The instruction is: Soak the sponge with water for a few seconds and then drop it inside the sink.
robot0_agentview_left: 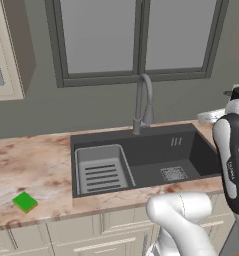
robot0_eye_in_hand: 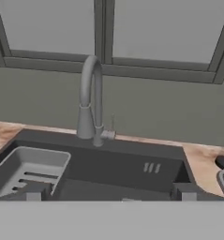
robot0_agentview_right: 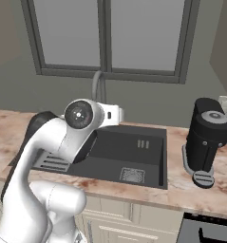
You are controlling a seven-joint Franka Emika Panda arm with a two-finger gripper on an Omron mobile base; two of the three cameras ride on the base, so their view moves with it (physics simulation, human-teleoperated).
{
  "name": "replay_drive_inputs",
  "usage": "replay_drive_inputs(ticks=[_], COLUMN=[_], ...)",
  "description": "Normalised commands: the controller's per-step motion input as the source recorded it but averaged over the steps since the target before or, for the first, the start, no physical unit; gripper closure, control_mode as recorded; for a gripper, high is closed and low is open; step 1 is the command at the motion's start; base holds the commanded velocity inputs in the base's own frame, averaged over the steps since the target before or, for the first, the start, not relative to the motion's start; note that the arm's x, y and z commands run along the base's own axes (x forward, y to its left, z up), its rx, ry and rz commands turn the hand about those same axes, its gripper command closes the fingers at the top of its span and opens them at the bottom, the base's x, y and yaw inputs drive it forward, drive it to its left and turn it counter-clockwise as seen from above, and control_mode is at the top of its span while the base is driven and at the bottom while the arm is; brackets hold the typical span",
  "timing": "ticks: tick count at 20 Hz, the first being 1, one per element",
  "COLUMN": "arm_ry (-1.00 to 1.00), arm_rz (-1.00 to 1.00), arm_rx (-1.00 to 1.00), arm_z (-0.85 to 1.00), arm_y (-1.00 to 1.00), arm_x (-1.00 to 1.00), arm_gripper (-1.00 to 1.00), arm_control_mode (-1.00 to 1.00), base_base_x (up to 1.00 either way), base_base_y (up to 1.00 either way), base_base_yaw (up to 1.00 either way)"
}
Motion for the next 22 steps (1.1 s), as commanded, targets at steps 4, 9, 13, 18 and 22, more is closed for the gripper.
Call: replay_drive_inputs(ticks=[4,9,13,18,22], arm_ry=[-0.22,-0.07,0.00,0.04,0.12], arm_rz=[0.00,0.00,0.02,0.08,0.19], arm_rx=[0.00,0.00,0.00,0.00,0.00], arm_z=[-0.02,0.00,0.00,0.00,0.00], arm_y=[-0.04,-0.07,-0.01,-0.04,-0.04], arm_x=[0.21,0.21,0.19,0.06,0.00], arm_gripper=[-1.00,-1.00,-1.00,-1.00,-1.00], arm_control_mode=[-1.00,-1.00,-1.00,-1.00,-1.00], base_base_x=[0.00,0.00,0.00,0.00,0.00], base_base_y=[0.00,0.00,0.00,0.00,0.00], base_base_yaw=[0.00,0.00,0.00,0.00,0.00])
